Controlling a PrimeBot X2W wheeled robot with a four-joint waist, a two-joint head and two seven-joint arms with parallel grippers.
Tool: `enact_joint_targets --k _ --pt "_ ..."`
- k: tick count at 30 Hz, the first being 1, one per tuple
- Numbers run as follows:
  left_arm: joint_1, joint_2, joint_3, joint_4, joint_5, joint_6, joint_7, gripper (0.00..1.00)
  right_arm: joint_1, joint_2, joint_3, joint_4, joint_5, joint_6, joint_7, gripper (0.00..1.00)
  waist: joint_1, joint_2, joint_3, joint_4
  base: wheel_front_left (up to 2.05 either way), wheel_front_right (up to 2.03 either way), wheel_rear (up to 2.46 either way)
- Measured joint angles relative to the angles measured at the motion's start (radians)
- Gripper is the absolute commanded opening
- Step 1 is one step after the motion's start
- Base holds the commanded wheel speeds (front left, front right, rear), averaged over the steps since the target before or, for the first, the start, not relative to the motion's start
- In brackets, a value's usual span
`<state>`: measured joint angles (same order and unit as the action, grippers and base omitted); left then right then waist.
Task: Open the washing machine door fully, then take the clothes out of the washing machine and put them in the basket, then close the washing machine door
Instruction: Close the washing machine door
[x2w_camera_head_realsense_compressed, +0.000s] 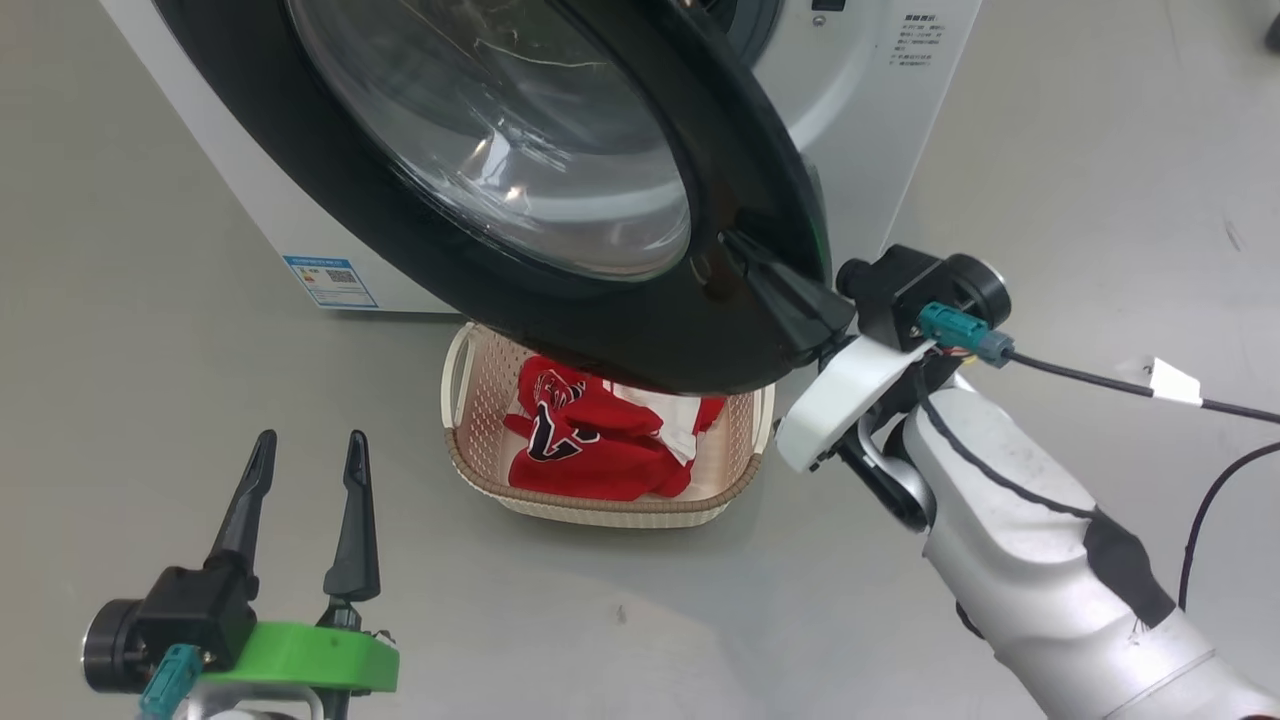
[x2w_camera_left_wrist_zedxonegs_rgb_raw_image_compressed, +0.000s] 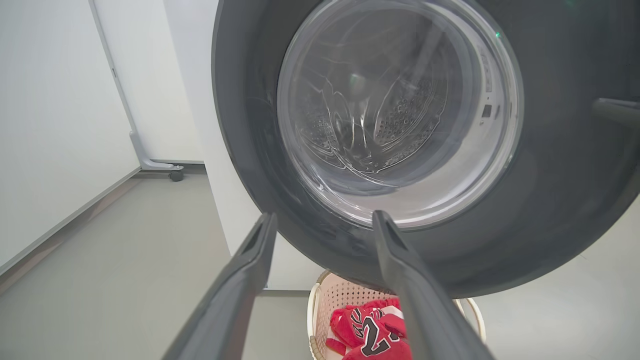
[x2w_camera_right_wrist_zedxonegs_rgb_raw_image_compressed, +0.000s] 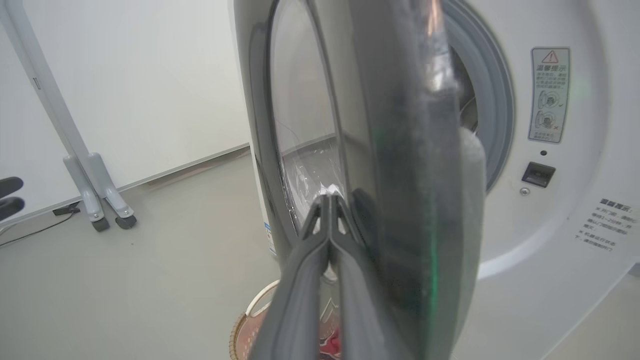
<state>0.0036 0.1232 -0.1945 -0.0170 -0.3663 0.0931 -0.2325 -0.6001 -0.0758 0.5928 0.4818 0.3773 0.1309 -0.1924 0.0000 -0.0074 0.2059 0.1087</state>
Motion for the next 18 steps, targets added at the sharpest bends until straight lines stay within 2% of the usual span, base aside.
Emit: enact_joint_targets --k 12,18 --pt "-0.051 -0.019 -0.039 -0.008 0.018 -0.002 -0.006 1.00 -0.143 -0.056 -0.076 0.073 -0.001 -0.003 -0.016 0.00 0.0000 0.0000 0.068 0.032 0.00 0.00 0.00" --pt "-0.065 -0.028 -0.056 -0.009 0.018 -0.003 -0.006 1.00 -0.217 -0.088 -0.120 0.114 -0.001 -0.020 -0.016 0.00 0.0000 0.0000 0.101 0.060 0.00 0.00 0.00"
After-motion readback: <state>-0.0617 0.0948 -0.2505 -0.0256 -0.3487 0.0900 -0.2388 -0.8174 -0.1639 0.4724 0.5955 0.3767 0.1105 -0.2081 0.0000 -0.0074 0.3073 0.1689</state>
